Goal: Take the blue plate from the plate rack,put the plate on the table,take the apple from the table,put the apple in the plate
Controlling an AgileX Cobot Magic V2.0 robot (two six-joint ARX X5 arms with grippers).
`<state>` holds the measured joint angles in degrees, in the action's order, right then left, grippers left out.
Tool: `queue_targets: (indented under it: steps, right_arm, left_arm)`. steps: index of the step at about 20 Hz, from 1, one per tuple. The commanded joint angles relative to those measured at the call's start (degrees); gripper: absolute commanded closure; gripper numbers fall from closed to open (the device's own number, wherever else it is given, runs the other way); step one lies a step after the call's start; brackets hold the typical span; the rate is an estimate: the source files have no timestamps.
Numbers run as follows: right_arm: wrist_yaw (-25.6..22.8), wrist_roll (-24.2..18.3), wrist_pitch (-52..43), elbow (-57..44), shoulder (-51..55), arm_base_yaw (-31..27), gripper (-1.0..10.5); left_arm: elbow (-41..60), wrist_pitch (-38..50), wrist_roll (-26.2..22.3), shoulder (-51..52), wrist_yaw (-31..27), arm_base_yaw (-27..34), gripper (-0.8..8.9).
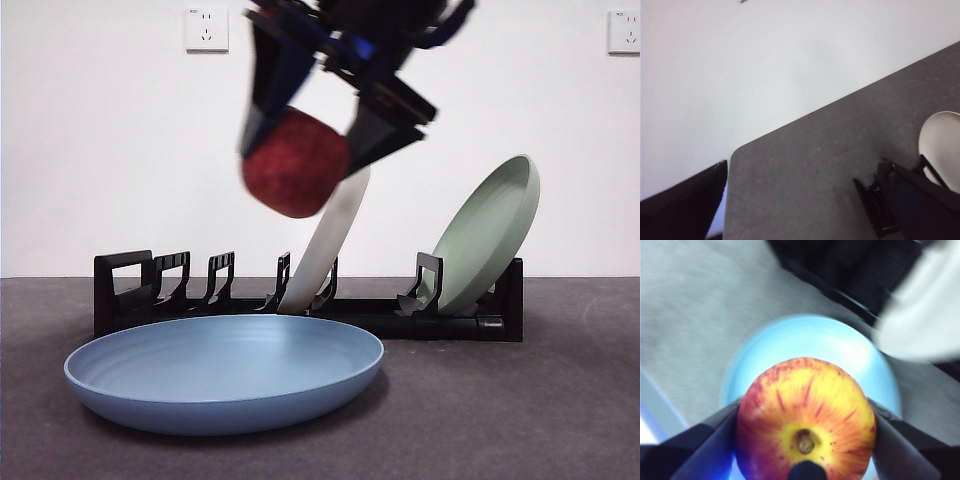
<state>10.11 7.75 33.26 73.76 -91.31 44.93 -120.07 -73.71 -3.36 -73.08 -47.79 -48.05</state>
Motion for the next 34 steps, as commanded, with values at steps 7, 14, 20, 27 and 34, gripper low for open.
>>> queue_targets:
  steps: [7,14,20,27,34]
  right_arm:
    - [-3.19,1.01,-1.68,4.66,-14.43,5.33,9.6]
    - [-7.23,0.33,1.66,4.66,-21.24,6.64,7.7]
    - [-7.3,0.39,1.75,4.66,-21.2,6.95,4.3]
    - [-7.28,0.37,2.4,5.88,-15.69,6.8,4.4]
    - [-7.58,-0.96,7.43,5.88,5.11,4.55,4.4]
  left_arm:
    - [0.11,-1.16,0.72,-0.02,-0.15,2.05,3.11]
    - [0.11,-4.72,2.32,-0.02,-0.15,2.03,3.11]
    - [0.11,-5.2,3.39,-0.04,-0.13,2.05,3.11]
    - [0.11,-5.29,3.56,-0.04,0.17,2.03,3.11]
    - [0.13,-5.6,2.89,-0.17,14.56,2.03,3.12]
